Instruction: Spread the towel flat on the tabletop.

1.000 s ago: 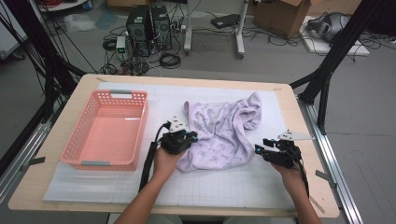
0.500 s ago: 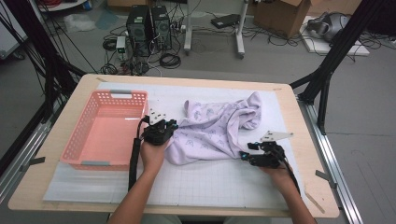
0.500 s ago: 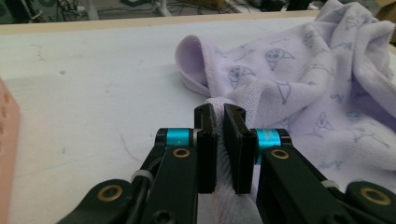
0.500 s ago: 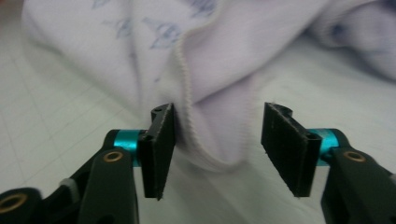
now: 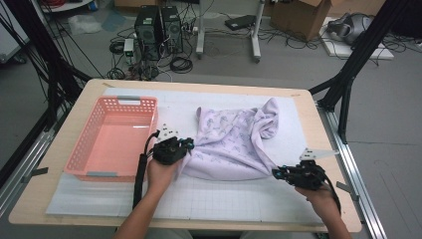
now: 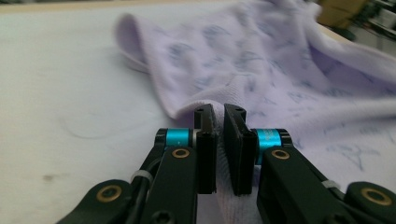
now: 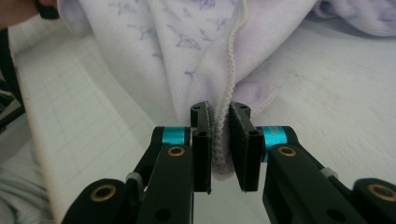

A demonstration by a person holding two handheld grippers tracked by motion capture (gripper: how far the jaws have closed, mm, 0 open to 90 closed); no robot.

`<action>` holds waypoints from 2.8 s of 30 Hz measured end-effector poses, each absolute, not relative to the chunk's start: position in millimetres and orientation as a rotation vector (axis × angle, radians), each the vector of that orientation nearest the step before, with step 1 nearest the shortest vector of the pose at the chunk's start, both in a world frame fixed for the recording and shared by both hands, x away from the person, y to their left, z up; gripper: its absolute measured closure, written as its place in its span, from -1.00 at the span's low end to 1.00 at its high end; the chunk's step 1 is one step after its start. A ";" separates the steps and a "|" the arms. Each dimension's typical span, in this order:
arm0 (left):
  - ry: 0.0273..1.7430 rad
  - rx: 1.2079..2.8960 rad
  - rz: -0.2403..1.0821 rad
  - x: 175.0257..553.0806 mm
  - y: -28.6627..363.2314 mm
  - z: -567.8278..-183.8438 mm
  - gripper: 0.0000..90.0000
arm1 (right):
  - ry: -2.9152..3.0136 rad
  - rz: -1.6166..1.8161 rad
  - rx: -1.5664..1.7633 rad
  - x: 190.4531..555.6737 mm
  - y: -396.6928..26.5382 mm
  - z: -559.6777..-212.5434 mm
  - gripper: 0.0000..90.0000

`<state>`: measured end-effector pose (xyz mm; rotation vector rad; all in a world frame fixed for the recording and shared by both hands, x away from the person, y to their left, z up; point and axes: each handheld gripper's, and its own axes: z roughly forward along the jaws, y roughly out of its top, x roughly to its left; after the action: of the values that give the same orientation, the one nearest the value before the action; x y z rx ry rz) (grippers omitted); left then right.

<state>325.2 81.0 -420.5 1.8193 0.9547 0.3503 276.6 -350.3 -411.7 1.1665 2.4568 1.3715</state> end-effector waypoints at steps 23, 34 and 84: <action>1.070 1.781 0.469 336.8 97.3 -426.6 0.20 | 2.276 1.123 1.227 392.7 -251.8 -420.9 0.69; 0.986 1.776 0.373 298.5 102.5 -426.7 -0.05 | 2.148 1.347 1.180 338.1 -313.5 -393.0 0.44; 0.926 2.027 0.338 292.6 85.9 -447.2 0.86 | 2.453 1.106 1.167 309.6 -295.4 -444.2 0.30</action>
<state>292.6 85.9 -447.2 2.0274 0.9261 0.3381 309.6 -295.4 -444.2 1.1674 2.4528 1.1060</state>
